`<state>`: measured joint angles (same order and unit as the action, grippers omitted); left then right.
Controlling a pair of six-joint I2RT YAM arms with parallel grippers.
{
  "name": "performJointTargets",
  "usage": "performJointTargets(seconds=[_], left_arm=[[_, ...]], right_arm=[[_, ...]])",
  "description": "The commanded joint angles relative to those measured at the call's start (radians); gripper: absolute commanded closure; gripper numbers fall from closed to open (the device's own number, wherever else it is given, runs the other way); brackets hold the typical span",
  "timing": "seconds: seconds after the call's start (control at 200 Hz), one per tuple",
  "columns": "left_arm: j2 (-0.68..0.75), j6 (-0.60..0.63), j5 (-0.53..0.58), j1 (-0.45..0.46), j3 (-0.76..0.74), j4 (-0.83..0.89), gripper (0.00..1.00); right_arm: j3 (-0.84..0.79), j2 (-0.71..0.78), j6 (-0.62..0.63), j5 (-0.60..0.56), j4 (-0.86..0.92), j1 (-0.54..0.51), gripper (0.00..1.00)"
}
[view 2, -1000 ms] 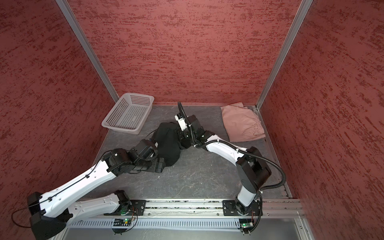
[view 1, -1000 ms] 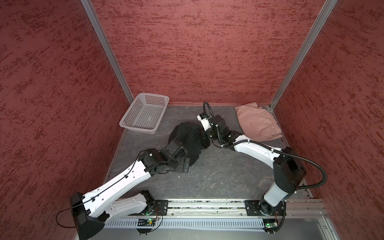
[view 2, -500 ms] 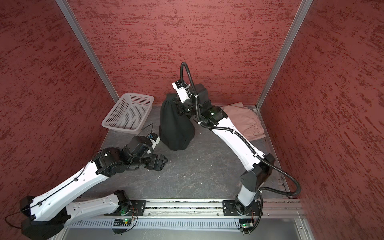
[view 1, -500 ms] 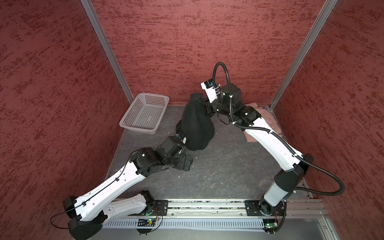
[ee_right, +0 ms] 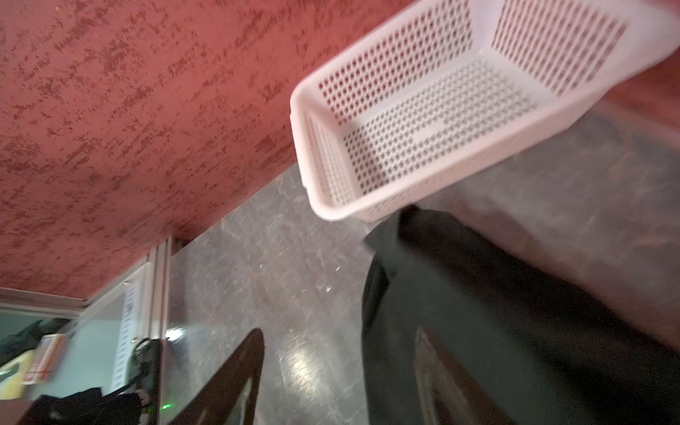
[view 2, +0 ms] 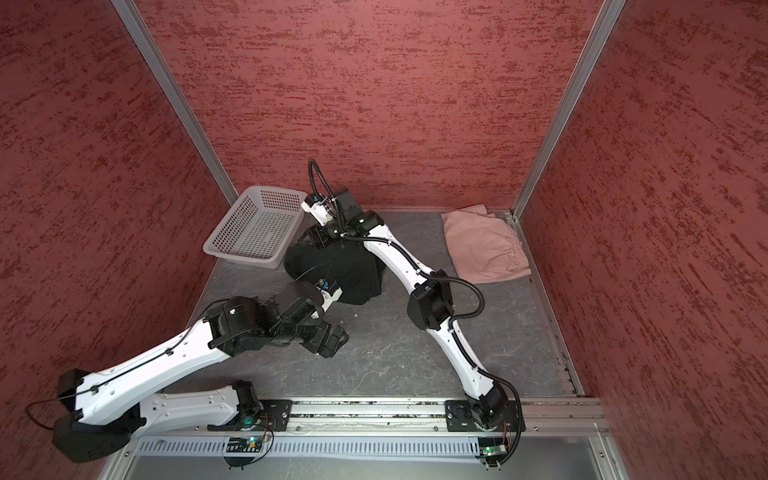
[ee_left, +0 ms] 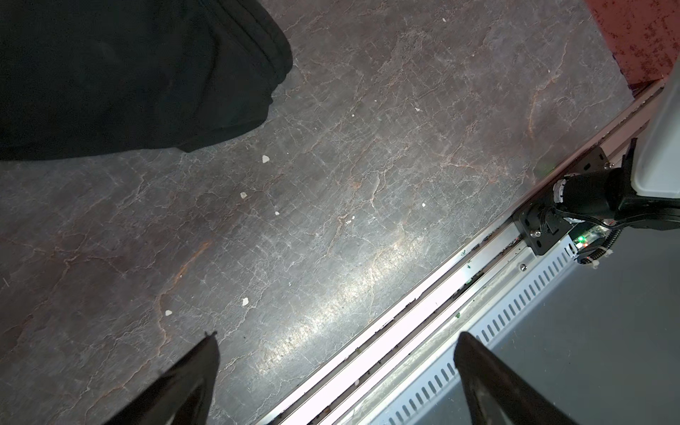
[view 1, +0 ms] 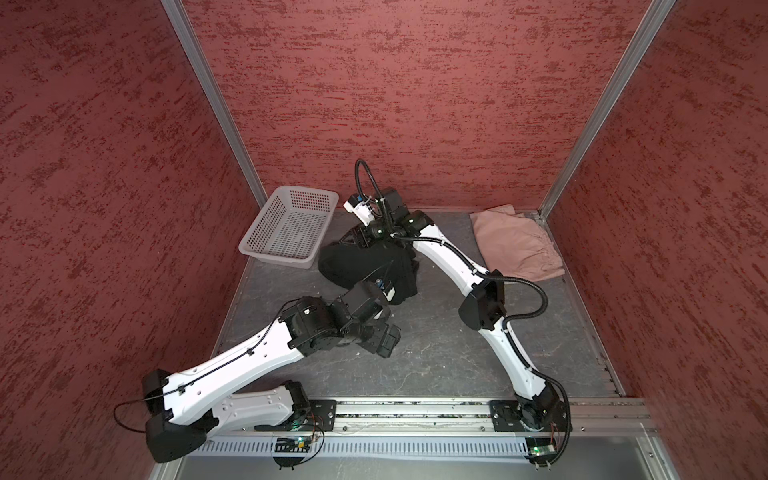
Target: Fold and stack the shorts
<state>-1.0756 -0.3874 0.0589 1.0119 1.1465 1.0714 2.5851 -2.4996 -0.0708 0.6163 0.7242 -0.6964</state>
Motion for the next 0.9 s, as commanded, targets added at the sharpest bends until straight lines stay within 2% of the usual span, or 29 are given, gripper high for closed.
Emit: performJointTargets(seconds=[0.0, 0.05, 0.135, 0.276, 0.416, 0.516, 0.631, 0.771, 0.892], left_arm=[[-0.024, 0.03, 0.031, -0.002, 0.006, -0.039, 0.01], [-0.049, 0.043, 0.065, -0.011, 0.011, -0.052, 0.01], [-0.109, 0.051, 0.097, -0.055, 0.032, -0.076, 0.01], [-0.19, 0.027, 0.114, -0.164, 0.081, -0.103, 0.01], [-0.29, 0.044, 0.063, -0.276, 0.112, -0.259, 0.01], [-0.439, 0.127, 0.113, -0.304, 0.199, -0.329, 0.01], [-0.639, 0.34, 0.175, -0.308, 0.306, -0.413, 0.01], [-0.879, 0.432, 0.15, -0.389, 0.531, -0.339, 0.01], [-0.985, 0.531, 0.189, -0.418, 0.63, -0.327, 0.01]], right_arm=[[-0.056, 0.195, 0.015, -0.004, -0.041, 0.001, 0.21], [-0.154, 0.281, 0.005, -0.06, -0.068, 0.014, 0.2], [-0.424, 0.485, -0.031, -0.166, -0.195, 0.049, 0.19], [-0.994, 0.873, -0.156, -0.266, -0.472, 0.181, 0.2], [-1.396, 1.195, -0.179, -0.371, -0.553, 0.258, 0.2], [-1.606, 1.351, -0.196, -0.355, -0.579, 0.259, 0.2], [-1.808, 1.484, -0.257, -0.287, -0.632, 0.262, 0.19], [-1.939, 1.541, -0.324, -0.206, -0.661, 0.262, 0.17], [-2.005, 1.585, -0.352, -0.205, -0.671, 0.263, 0.17]])
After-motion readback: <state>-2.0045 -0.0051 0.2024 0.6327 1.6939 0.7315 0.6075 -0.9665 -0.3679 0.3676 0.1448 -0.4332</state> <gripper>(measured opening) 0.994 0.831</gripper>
